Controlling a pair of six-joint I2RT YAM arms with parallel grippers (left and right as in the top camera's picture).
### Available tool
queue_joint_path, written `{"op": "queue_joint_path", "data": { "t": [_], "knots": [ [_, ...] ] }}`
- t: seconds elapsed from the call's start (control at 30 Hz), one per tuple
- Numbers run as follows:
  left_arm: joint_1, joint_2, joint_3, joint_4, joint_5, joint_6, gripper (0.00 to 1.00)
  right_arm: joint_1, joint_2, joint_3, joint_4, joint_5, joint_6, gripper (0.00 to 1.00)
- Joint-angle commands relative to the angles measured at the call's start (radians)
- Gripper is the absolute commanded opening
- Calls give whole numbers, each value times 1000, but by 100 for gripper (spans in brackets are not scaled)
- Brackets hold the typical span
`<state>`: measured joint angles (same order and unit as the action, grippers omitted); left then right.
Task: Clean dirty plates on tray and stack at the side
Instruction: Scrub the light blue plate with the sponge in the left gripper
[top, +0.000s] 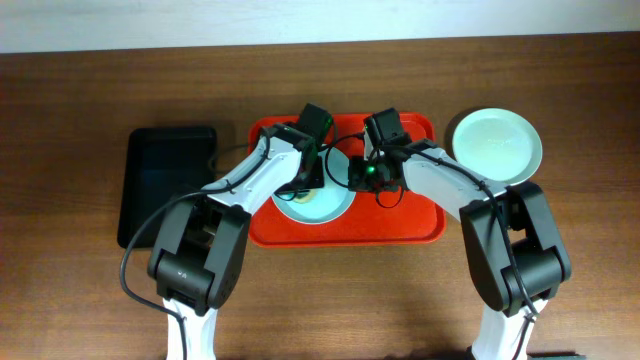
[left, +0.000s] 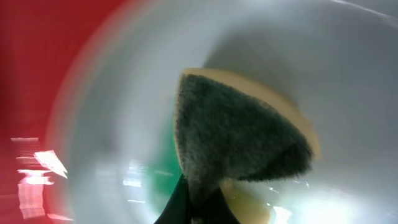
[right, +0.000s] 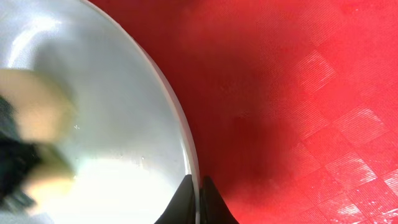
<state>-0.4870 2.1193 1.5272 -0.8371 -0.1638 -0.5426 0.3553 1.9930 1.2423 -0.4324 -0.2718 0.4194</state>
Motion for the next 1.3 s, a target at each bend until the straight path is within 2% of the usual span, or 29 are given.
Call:
{"op": "queue_joint_path", "data": {
  "t": [0.0, 0.1, 0.2, 0.27, 0.37, 0.43, 0.5, 0.57, 0.77, 0.87, 0.97, 1.0, 1.13, 1.27],
  "knots": [
    [35, 58, -21, -40, -419, -2, 0, 5, 9, -9, -5, 16, 8, 4],
    [37, 57, -11, -48, -480, -1, 0, 4, 10, -11, -13, 34, 8, 4],
    [37, 53, 43, -85, -423, -2, 0, 4, 10, -20, -12, 44, 8, 4],
    [40, 37, 100, -112, -286, -2, 0, 5, 10, -24, -13, 43, 8, 4],
    [68, 0, 159, -114, 17, 0, 0, 4, 10, -25, -30, 43, 8, 4],
    [98, -8, 169, -43, 310, 71, 0, 5, 10, -25, -34, 43, 8, 4],
    [107, -6, 160, -7, 427, 92, 0, 5, 10, -25, -34, 43, 8, 4],
    [108, -6, 148, 4, 460, 111, 0, 5, 10, -25, -32, 43, 8, 4],
    [108, -5, 45, 95, 447, 111, 0, 5, 10, -25, -32, 43, 8, 4],
    [109, -5, -20, 143, 380, 111, 0, 5, 10, -25, -32, 43, 8, 4],
    [109, -5, -69, 152, 158, 111, 0, 5, 10, -25, -32, 43, 8, 4],
    [109, -5, -76, 135, 32, 111, 0, 4, 10, -25, -31, 43, 8, 4],
    [109, -5, -69, 71, -230, 111, 0, 4, 10, -25, -32, 43, 8, 4],
    [109, -16, -40, 8, -357, 110, 0, 4, 10, -25, -31, 44, 8, 4]
  ]
}}
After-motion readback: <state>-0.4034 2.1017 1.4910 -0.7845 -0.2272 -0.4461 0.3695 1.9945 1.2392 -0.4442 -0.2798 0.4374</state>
